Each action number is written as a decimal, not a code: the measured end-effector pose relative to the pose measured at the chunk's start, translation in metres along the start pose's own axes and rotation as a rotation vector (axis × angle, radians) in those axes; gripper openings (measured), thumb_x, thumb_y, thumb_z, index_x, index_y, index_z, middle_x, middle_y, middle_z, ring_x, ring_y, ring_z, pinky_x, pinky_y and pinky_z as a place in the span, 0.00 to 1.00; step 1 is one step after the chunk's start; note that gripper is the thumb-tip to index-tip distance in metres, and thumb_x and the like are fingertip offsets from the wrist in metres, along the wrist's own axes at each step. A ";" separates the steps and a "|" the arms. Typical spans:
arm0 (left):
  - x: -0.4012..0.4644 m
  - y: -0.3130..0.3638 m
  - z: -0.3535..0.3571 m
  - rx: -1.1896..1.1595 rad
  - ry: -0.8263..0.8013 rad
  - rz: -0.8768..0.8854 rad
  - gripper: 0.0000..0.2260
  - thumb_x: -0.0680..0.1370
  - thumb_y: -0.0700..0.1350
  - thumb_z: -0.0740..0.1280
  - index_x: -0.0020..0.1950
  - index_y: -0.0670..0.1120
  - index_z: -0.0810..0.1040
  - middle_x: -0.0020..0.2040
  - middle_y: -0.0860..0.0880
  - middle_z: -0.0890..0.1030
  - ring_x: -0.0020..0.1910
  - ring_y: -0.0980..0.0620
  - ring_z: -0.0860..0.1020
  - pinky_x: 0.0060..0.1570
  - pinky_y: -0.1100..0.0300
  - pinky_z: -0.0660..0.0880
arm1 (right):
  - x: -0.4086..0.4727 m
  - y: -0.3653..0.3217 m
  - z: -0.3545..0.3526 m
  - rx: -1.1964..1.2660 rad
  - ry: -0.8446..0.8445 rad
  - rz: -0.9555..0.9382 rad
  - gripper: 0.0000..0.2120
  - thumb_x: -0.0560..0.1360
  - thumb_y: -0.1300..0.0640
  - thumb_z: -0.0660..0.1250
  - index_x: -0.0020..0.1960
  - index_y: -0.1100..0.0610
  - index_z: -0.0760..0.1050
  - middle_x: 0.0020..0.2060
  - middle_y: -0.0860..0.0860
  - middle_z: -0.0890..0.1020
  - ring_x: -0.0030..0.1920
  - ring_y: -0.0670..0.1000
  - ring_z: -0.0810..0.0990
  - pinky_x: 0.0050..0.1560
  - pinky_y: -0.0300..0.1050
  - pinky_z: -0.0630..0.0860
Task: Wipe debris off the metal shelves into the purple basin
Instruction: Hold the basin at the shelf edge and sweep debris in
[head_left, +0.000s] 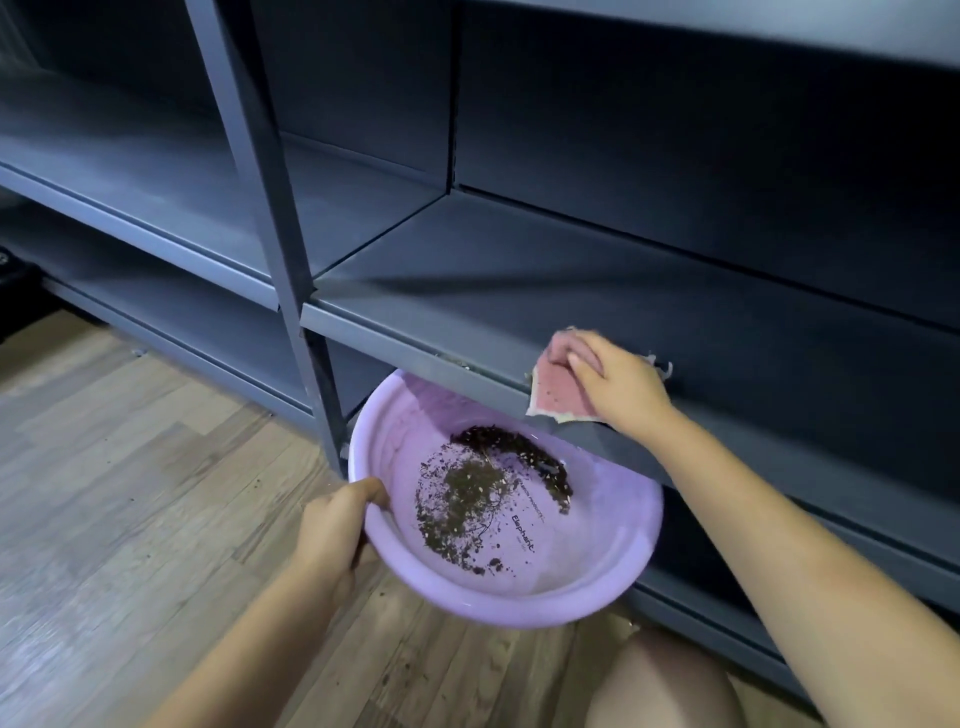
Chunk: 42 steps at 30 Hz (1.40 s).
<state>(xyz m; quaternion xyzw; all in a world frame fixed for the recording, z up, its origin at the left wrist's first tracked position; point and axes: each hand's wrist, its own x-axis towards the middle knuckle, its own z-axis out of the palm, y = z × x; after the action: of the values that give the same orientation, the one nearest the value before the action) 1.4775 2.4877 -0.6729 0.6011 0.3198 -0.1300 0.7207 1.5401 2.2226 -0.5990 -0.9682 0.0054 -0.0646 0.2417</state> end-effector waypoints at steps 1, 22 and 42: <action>0.001 -0.002 0.001 -0.003 -0.008 0.005 0.11 0.69 0.34 0.64 0.50 0.34 0.78 0.44 0.36 0.81 0.34 0.43 0.78 0.30 0.58 0.77 | -0.003 -0.004 0.008 -0.015 0.023 -0.021 0.14 0.81 0.55 0.55 0.65 0.48 0.71 0.64 0.48 0.75 0.63 0.54 0.73 0.55 0.44 0.67; 0.010 -0.013 -0.067 -0.067 0.113 0.000 0.13 0.67 0.35 0.64 0.50 0.34 0.78 0.39 0.39 0.79 0.33 0.44 0.75 0.38 0.54 0.74 | -0.022 -0.119 0.090 0.124 0.100 -0.399 0.11 0.80 0.60 0.56 0.58 0.56 0.75 0.54 0.53 0.80 0.56 0.54 0.76 0.51 0.45 0.64; 0.078 -0.147 -0.219 -0.213 0.426 -0.043 0.03 0.72 0.32 0.62 0.44 0.34 0.74 0.34 0.40 0.75 0.32 0.44 0.74 0.21 0.61 0.75 | -0.081 -0.145 0.284 -0.186 -0.171 -0.661 0.10 0.78 0.57 0.58 0.58 0.55 0.72 0.59 0.49 0.76 0.63 0.52 0.70 0.61 0.42 0.59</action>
<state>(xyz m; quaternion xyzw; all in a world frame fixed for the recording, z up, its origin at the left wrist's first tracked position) 1.3855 2.6755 -0.8521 0.5287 0.4895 0.0189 0.6932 1.4934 2.4865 -0.7898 -0.9373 -0.3228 -0.0573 0.1183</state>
